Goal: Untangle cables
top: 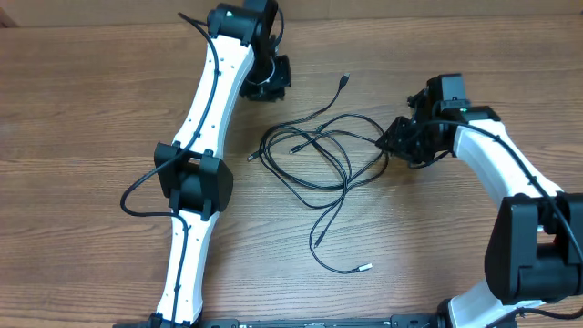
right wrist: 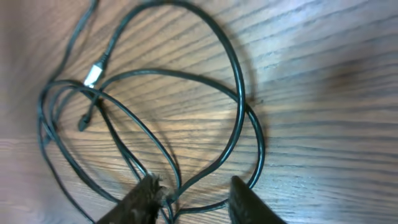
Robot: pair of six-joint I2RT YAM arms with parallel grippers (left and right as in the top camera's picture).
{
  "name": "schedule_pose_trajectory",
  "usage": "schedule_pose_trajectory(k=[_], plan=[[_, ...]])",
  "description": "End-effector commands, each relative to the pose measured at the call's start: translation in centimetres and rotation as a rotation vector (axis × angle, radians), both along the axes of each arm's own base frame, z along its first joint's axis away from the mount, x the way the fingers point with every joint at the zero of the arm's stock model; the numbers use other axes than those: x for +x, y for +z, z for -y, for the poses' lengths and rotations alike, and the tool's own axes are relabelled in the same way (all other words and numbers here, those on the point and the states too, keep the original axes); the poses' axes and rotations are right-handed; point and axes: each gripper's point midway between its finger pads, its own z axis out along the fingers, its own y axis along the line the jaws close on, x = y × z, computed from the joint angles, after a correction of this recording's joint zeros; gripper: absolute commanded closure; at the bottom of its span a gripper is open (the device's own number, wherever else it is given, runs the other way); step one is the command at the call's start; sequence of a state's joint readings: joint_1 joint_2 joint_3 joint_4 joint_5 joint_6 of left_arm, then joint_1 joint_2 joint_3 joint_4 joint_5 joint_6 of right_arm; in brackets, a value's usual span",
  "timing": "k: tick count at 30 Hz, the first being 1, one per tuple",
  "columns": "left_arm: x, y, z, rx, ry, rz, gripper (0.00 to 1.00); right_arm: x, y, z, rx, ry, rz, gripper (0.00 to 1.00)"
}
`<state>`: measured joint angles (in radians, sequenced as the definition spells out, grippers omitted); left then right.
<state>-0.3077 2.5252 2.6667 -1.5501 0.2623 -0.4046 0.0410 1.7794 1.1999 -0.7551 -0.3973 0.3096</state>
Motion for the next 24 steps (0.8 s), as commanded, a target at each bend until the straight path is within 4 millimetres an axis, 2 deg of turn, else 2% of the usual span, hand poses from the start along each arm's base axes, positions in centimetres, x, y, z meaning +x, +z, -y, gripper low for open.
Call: schedule_pose_trajectory(k=[1,3,4,7,9,13,14,15,20,24], plan=[[-1.6,2.0,3.5,-0.095,-0.129,0.022,0.74,1.4,1.7,2.5,0.029,-0.091,0.032,0.59],[-2.2,1.9,4.5,-0.094,-0.156,0.021,0.64,1.3,1.4,4.5,0.017,-0.164,0.007,0.51],[-2.4,1.9,4.9,-0.094,-0.164,0.02,0.64,1.2,1.3,5.4,0.006,-0.198,-0.005,0.47],[-3.0,2.0,6.1,-0.098,-0.189,0.02,0.7,0.8,1.0,8.2,-0.002,-0.273,-0.032,0.41],[-3.0,2.0,7.1,-0.108,-0.209,0.036,0.86,0.5,1.0,9.9,-0.001,-0.318,-0.042,0.29],[-3.8,1.3,9.3,-0.086,-0.266,0.057,0.89,-0.1,0.5,14.1,-0.051,-0.461,-0.07,0.17],[-4.3,1.1,10.0,-0.084,-0.285,0.055,0.87,-0.2,0.4,15.0,-0.065,-0.484,-0.072,0.04],[-4.7,0.8,10.5,-0.073,-0.3,0.055,0.84,-0.5,0.4,16.1,-0.08,-0.51,-0.074,0.0],[-6.4,-0.4,12.1,0.048,-0.364,0.08,0.69,-1.3,0.2,19.3,-0.104,-0.593,-0.081,0.0],[-8.1,-1.0,14.5,0.052,-0.422,0.087,0.6,-1.4,0.3,20.2,-0.104,-0.618,-0.076,0.0]])
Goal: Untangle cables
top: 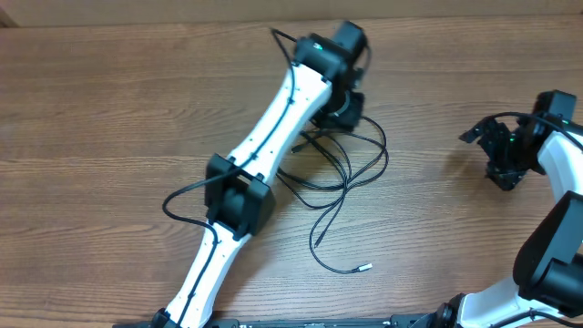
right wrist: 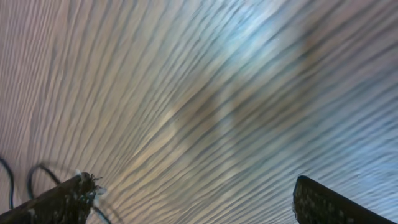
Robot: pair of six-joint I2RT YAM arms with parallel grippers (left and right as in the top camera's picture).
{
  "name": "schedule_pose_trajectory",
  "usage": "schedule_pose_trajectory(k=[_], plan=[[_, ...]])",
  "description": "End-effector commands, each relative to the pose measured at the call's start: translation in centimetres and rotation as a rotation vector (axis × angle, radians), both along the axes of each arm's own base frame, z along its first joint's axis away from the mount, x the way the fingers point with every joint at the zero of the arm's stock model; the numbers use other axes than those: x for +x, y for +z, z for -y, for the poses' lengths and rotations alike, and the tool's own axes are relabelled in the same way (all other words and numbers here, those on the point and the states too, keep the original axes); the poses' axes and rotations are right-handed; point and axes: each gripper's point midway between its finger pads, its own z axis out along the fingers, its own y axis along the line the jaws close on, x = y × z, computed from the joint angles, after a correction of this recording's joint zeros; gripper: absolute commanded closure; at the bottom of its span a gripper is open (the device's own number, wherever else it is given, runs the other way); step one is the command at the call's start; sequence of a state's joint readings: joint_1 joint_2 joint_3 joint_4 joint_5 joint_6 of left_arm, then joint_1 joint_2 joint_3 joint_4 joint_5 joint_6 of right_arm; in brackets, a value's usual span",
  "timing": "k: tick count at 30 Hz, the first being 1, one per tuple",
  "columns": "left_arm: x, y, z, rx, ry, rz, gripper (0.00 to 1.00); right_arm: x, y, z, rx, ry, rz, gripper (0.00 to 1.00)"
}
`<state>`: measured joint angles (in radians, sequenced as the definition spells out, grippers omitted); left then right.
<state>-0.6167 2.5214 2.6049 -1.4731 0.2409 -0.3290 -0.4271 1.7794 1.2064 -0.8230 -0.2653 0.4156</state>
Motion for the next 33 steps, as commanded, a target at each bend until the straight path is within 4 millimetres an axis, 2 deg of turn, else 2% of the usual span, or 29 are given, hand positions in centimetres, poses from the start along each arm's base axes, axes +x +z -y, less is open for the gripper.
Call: schedule_pose_trajectory(k=[1,3,7,12,14,17,20,22,27,30,33], plan=[[-1.1,0.0,1.3,0.045,-0.056,0.053,0.58,0.7,1.2,0.9,-0.033,-0.017,0.033,0.0],[-1.7,-0.9,2.1,0.082,-0.079,0.073,0.5,0.7,1.2,0.9,-0.033,-0.017,0.033,0.0],[-3.2,-2.8,3.1,0.115,-0.117,0.06,0.41,0.7,1.2,0.9,-0.033,-0.016,0.033,0.0],[-4.6,-5.0,2.8,0.169,-0.138,0.023,0.42,0.7,1.2,0.9,-0.033,-0.017,0.033,0.0],[-5.0,-5.5,2.5,0.181,-0.139,0.007,0.46,0.7,1.2,0.9,-0.033,-0.017,0.033,0.0],[-4.7,-5.4,2.6,0.176,-0.098,0.007,0.46,0.7,1.2,0.9,-0.033,-0.017,0.033,0.0],[-4.1,-4.8,2.2,0.172,-0.018,0.002,0.51,0.7,1.2,0.9,-0.033,-0.017,0.033,0.0],[-3.3,-4.0,1.1,0.187,0.057,-0.001,0.56,0.7,1.2,0.9,-0.033,-0.017,0.033,0.0],[-1.7,-1.4,-4.9,0.324,0.304,-0.011,0.56,0.7,1.2,0.9,-0.033,-0.017,0.033,0.0],[-1.5,-1.0,-8.6,0.399,0.411,-0.055,0.5,0.7,1.2,0.9,-0.033,-0.017,0.033,0.0],[-0.6,-1.8,-11.3,0.407,0.478,-0.112,0.47,0.7,1.2,0.9,-0.033,-0.017,0.033,0.0]])
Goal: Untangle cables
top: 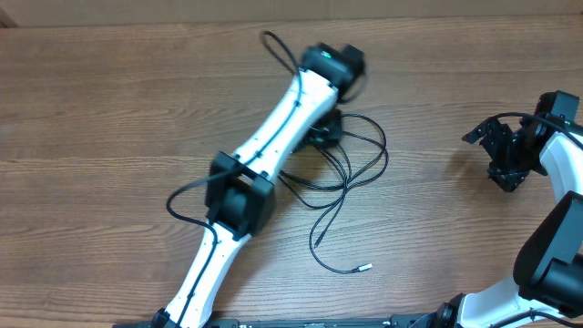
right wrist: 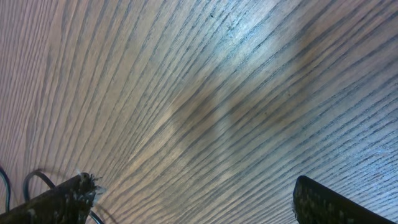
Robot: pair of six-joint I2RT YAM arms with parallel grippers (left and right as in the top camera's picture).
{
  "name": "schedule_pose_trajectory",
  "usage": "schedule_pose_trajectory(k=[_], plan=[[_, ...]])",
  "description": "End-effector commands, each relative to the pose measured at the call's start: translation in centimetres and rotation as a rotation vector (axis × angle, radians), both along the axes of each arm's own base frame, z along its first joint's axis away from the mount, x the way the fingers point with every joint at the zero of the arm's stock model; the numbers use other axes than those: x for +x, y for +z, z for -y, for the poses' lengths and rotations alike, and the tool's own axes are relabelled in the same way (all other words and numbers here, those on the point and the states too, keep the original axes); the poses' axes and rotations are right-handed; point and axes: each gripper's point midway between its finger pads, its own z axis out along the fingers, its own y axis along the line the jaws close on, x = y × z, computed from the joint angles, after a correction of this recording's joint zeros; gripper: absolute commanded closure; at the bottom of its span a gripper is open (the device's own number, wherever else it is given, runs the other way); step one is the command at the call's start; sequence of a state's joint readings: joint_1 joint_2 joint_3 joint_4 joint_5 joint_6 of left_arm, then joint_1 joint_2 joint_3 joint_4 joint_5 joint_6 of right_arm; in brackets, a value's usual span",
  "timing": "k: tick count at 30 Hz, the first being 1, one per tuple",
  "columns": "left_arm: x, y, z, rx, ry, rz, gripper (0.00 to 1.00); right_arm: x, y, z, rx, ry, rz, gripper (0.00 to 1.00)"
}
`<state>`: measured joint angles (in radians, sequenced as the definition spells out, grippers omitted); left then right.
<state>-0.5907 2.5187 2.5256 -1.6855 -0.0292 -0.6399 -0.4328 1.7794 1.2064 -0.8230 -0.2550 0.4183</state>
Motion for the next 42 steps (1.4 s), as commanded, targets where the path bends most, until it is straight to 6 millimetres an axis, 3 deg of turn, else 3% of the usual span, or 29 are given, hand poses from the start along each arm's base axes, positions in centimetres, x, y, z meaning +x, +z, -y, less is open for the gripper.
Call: schedule_pose_trajectory(k=[1,4,9,14,26,34,36,39,42], plan=[[1.5,0.4,-3.4,0.03,0.143,0.013,0.48,0.8,1.3,0.5,-0.025,-0.006,0.038,0.0],[1.4,-0.4,-4.9,0.051,0.181,-0.019,0.49,0.8,1.3,0.5,-0.025,-0.006,0.038,0.0],[0.5,-1.8,-6.3,0.065,0.235,-0.095,0.6,0.8,1.3,0.5,-0.025,-0.006,0.038,0.0],[-0.8,-3.0,-6.7,0.088,0.328,-0.156,0.51,0.8,1.3,0.5,-0.025,-0.006,0.038,0.0],[-2.8,-4.7,-7.8,0.186,0.46,-0.209,0.49,0.8,1.3,0.5,-0.025,-0.006,0.038,0.0],[-3.1,-5.2,-8.5,0.236,0.498,-0.202,0.5,0.8,1.3,0.5,-0.025,-0.006,0.038,0.0],[-3.1,-5.5,-8.6,0.24,0.508,-0.198,0.53,0.9,1.3,0.6,-0.026,-0.006,0.041,0.0],[-2.8,-5.9,-8.5,0.231,0.51,-0.187,0.68,0.9,1.3,0.6,-0.026,-0.006,0.041,0.0],[-2.7,-6.0,-8.5,0.229,0.51,-0.181,0.71,0.9,1.3,0.6,-0.026,-0.006,0.041,0.0]])
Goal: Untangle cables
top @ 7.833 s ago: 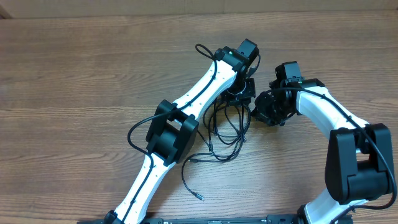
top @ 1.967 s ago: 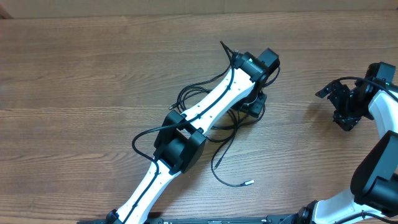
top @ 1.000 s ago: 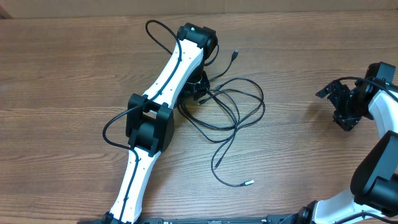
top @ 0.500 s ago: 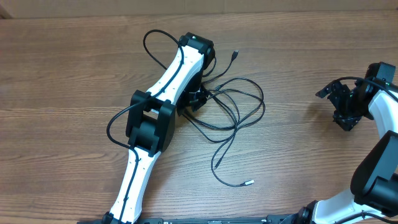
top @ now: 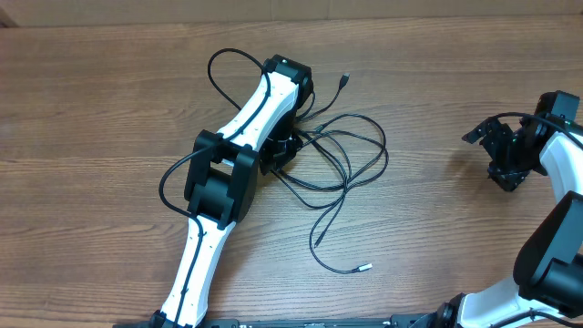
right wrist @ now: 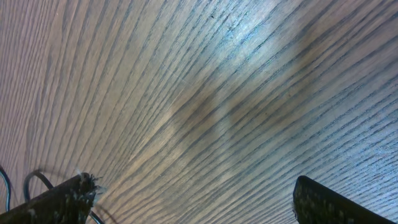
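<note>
Several thin black cables point(top: 344, 153) lie tangled in loops at the table's middle. One plug point(top: 344, 80) points up, and a silver-tipped end point(top: 364, 267) trails toward the front. My left gripper point(top: 280, 150) sits at the tangle's left edge, mostly hidden under its own forearm, so its jaws cannot be read. My right gripper point(top: 504, 153) hovers far right, well clear of the cables. In the right wrist view the gripper point(right wrist: 193, 199) is open, its fingers point(right wrist: 336, 202) wide apart over bare wood. A sliver of black cable point(right wrist: 34, 177) shows at lower left.
The left arm's white forearm point(top: 260, 105) and dark elbow point(top: 219, 178) lie across the table left of the tangle. Its own black hose point(top: 219, 68) loops up behind it. The brown wooden tabletop point(top: 437, 237) surrounds everything.
My left gripper has moved from the tangle's upper left part down and left to its left edge, with the wrist swung back. The upper plug shows again. The right arm has not moved.
First my right gripper was at the tangle's right edge with loops between its fingers, and the left was off at the back. Then the right stood open far right and the left was over the tangle's top. The left then sat lower, and now at the left edge.
</note>
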Robot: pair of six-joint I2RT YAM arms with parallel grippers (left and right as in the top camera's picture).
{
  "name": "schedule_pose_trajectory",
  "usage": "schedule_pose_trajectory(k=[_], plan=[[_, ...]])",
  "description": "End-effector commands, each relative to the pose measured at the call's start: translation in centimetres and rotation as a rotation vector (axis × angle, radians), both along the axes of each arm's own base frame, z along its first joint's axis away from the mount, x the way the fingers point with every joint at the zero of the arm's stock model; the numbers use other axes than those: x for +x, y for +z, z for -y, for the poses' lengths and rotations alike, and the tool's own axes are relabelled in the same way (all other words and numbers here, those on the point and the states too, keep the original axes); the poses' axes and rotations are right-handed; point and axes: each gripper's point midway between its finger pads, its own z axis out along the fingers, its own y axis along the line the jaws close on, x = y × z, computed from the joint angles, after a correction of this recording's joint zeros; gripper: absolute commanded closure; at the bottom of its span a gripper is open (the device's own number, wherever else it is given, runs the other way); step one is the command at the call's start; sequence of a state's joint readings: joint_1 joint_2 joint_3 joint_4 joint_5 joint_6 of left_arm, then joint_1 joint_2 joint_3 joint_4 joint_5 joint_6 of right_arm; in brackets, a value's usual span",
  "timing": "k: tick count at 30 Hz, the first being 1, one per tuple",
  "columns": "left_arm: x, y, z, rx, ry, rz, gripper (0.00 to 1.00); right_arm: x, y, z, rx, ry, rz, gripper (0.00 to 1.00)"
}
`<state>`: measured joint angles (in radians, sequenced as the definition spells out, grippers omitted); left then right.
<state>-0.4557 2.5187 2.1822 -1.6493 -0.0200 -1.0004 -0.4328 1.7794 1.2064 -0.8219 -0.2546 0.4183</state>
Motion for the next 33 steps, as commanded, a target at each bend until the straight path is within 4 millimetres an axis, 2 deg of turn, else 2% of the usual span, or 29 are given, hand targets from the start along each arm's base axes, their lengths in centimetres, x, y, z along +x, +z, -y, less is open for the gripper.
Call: schedule_pose_trajectory(k=[1,15,17,21,23,25,28,30,31,33], plan=[[0.4,0.7,-0.4,0.019,0.018,0.032,0.71,0.9,1.3,0.5,-0.025,-0.006,0.04,0.0],[-0.1,0.1,-0.5,0.069,0.009,0.037,0.71,0.9,1.3,0.5,-0.025,-0.006,0.04,0.0],[-0.3,0.0,-0.5,0.071,0.006,0.033,0.96,0.9,1.3,0.5,-0.025,-0.006,0.04,0.0],[0.0,0.3,-0.6,0.068,0.01,0.04,0.96,0.9,1.3,0.5,-0.025,-0.006,0.04,0.0],[0.4,1.2,-0.9,0.071,0.011,0.055,0.96,0.9,1.3,0.6,-0.026,-0.006,0.04,0.0],[1.1,3.0,-1.0,0.066,-0.004,0.091,0.96,0.9,1.3,0.5,-0.025,-0.006,0.04,0.0],[2.9,6.8,-0.4,0.002,-0.079,0.207,0.96,0.9,1.3,0.5,-0.025,-0.006,0.04,0.0],[4.0,10.4,-0.1,-0.008,-0.121,0.325,0.96,0.9,1.3,0.5,-0.025,-0.006,0.04,0.0],[4.8,13.6,0.1,-0.006,-0.147,0.433,0.96,0.9,1.3,0.5,-0.025,-0.006,0.04,0.0],[5.6,18.3,0.2,0.004,-0.18,0.596,0.96,0.9,1.3,0.5,-0.025,-0.006,0.04,0.0]])
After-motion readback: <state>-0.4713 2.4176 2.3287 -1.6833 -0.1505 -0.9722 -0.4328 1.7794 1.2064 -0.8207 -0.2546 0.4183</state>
